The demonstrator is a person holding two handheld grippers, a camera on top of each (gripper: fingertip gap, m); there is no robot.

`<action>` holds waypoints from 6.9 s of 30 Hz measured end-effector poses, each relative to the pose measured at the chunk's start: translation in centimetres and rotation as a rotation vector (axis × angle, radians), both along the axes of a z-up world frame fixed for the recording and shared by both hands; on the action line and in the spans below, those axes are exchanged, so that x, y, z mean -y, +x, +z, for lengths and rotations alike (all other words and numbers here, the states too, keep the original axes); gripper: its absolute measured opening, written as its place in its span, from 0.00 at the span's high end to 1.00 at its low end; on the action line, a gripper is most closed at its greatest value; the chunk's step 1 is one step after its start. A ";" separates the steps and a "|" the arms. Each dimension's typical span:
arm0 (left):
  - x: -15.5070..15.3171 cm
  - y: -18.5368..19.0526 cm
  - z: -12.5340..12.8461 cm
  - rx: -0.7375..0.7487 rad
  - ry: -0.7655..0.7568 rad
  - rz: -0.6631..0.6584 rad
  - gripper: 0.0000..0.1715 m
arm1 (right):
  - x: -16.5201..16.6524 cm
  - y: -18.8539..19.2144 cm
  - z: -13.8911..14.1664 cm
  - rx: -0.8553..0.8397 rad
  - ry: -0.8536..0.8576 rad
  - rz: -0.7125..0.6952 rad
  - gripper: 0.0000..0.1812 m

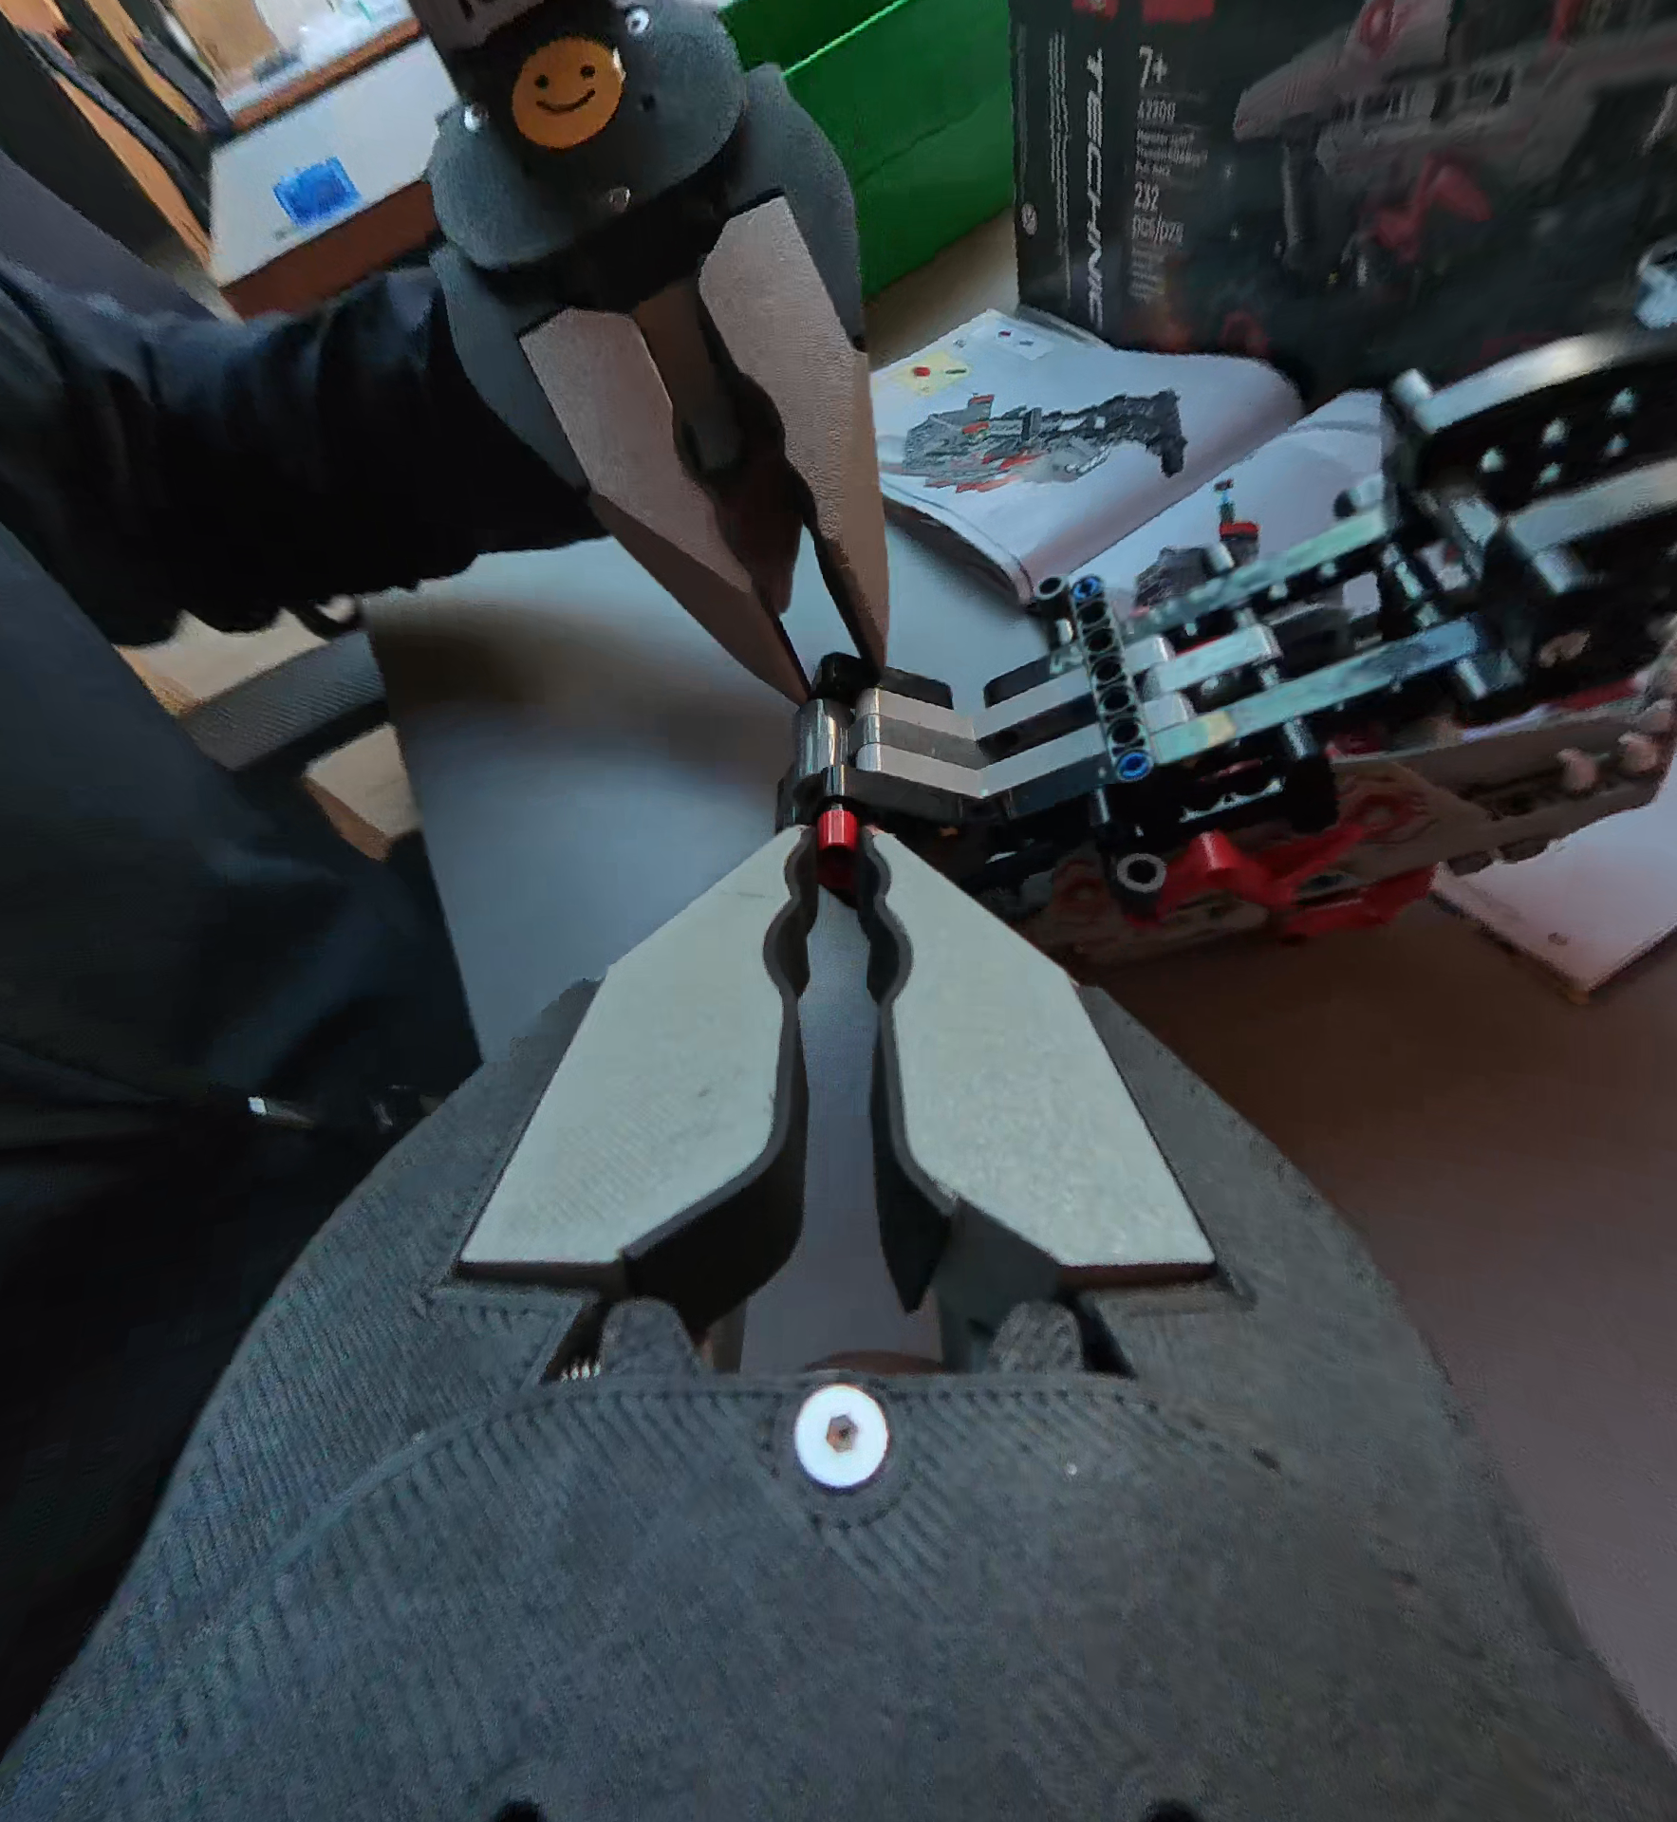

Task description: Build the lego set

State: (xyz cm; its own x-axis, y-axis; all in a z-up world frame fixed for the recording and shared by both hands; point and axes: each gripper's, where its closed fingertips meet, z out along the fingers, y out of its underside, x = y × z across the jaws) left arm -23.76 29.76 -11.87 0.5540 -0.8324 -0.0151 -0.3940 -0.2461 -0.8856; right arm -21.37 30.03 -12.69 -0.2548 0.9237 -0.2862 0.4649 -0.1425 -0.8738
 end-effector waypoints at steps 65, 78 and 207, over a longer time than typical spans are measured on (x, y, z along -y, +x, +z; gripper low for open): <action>-2.3 0.2 -0.1 -0.176 0.292 0.000 0.90 | -3.2 0.0 1.9 -0.069 -0.491 -0.032 0.98; -2.1 -0.2 -0.3 -0.236 0.289 -0.079 0.91 | -2.2 -0.4 1.2 0.180 -0.328 0.183 0.98; 14.8 -3.2 0.6 -0.220 0.207 0.240 0.97 | 15.4 -6.2 1.3 -0.125 0.738 0.383 1.00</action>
